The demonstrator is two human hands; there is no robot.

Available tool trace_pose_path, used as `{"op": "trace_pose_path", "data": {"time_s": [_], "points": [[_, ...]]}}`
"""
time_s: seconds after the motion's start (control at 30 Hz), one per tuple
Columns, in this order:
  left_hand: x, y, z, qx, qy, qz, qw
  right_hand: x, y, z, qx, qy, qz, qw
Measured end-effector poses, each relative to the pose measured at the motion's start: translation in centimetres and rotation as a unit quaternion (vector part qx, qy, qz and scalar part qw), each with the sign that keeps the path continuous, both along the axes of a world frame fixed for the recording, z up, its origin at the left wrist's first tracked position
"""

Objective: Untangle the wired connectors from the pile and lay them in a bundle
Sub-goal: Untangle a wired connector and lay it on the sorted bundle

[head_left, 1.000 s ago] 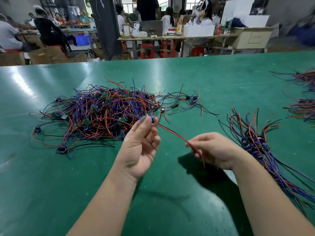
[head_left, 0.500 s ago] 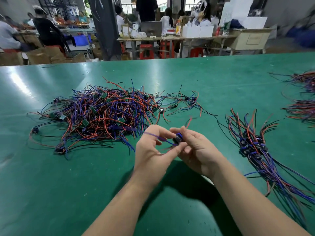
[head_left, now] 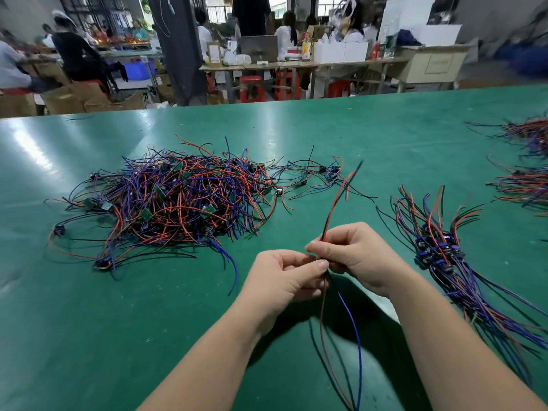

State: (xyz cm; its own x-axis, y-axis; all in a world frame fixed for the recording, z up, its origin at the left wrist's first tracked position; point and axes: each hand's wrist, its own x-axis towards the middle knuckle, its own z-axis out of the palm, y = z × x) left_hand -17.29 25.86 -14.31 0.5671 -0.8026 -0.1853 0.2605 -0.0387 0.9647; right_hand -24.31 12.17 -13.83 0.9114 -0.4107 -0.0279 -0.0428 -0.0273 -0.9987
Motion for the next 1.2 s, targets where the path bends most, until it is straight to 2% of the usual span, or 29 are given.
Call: {"op": "trace_pose_path", "data": {"time_s": [0.1, 0.17, 0.27, 0.33, 0.4, 0.5, 0.53, 0.6, 0.67, 0.7, 0.73, 0.77, 0.83, 0.93, 0.97, 1.0, 1.07, 1.1, 1.13, 1.2], "points": [[0.4, 0.1, 0.2, 0.036, -0.002, -0.022, 0.999, 0.0, -0.4, -0.1, -0.012, 0.0, -0.048, 0.999], [0.7, 0.3, 0.2, 0.048, -0.007, -0.069, 0.996, -0.3, -1.4, 0.3, 0.039, -0.028, -0.121, 0.991], [0.2, 0.9, 0.4, 0.06, -0.001, -0.159, 0.986, -1.0, -3.3, 0.9, 0.127, -0.057, -0.238, 0.961], [0.1, 1.1, 0.4, 0.07, 0.001, -0.191, 0.979, -1.1, -3.6, 0.7, 0.154, -0.061, -0.279, 0.946], [0.5, 1.3, 0.5, 0.091, -0.01, -0.195, 0.977, -0.8, -3.4, 0.3, 0.182, -0.081, -0.306, 0.931], [1.2, 1.4, 0.3, 0.116, -0.026, -0.151, 0.981, -0.5, -3.6, 0.5, 0.223, -0.131, -0.383, 0.887], [1.4, 1.3, 0.2, 0.111, -0.023, -0.114, 0.987, -0.6, -3.7, 0.6, 0.192, -0.125, -0.412, 0.882], [1.7, 0.8, -0.1, 0.09, -0.01, -0.024, 0.996, -0.6, -3.3, 0.7, 0.071, -0.081, -0.409, 0.906], [2.0, 0.4, -0.4, 0.072, 0.012, 0.043, 0.996, -0.6, -1.7, 0.7, -0.063, -0.048, -0.271, 0.959], [2.2, 0.3, -0.5, 0.066, 0.017, 0.058, 0.996, -0.5, -0.7, 0.7, -0.119, -0.026, -0.167, 0.978], [2.4, 0.3, -0.6, 0.061, 0.018, 0.062, 0.996, -0.4, 0.3, 0.6, -0.173, 0.001, -0.072, 0.982], [2.5, 0.3, -0.7, 0.061, 0.011, 0.055, 0.997, -0.3, 1.0, 0.3, -0.234, 0.024, -0.006, 0.972], [2.4, 0.4, -0.8, 0.073, -0.013, 0.027, 0.997, 0.2, 1.5, -0.4, -0.359, 0.049, 0.009, 0.932], [2.2, 0.3, -0.8, 0.108, -0.047, 0.025, 0.993, 0.2, 0.8, -0.4, -0.392, 0.079, -0.058, 0.914], [2.4, 0.4, -0.9, 0.128, -0.09, 0.047, 0.987, 0.0, 0.2, -0.4, -0.398, 0.098, -0.093, 0.907], [2.8, 0.5, -1.0, 0.166, -0.177, 0.08, 0.967, -0.1, -0.5, -0.3, -0.412, 0.126, -0.133, 0.892], [4.0, 1.4, -0.8, 0.254, -0.386, 0.17, 0.871, -0.8, -1.9, -0.2, -0.431, 0.207, -0.201, 0.855], [4.7, 2.0, -0.5, 0.284, -0.439, 0.224, 0.822, -1.2, -2.5, -0.1, -0.435, 0.255, -0.224, 0.834], [5.5, 2.7, -0.2, 0.306, -0.453, 0.269, 0.793, -1.6, -3.1, -0.1, -0.443, 0.305, -0.239, 0.808], [7.3, 4.0, -0.1, 0.361, -0.444, 0.318, 0.756, -2.2, -3.6, 0.1, -0.475, 0.394, -0.258, 0.744]]}}
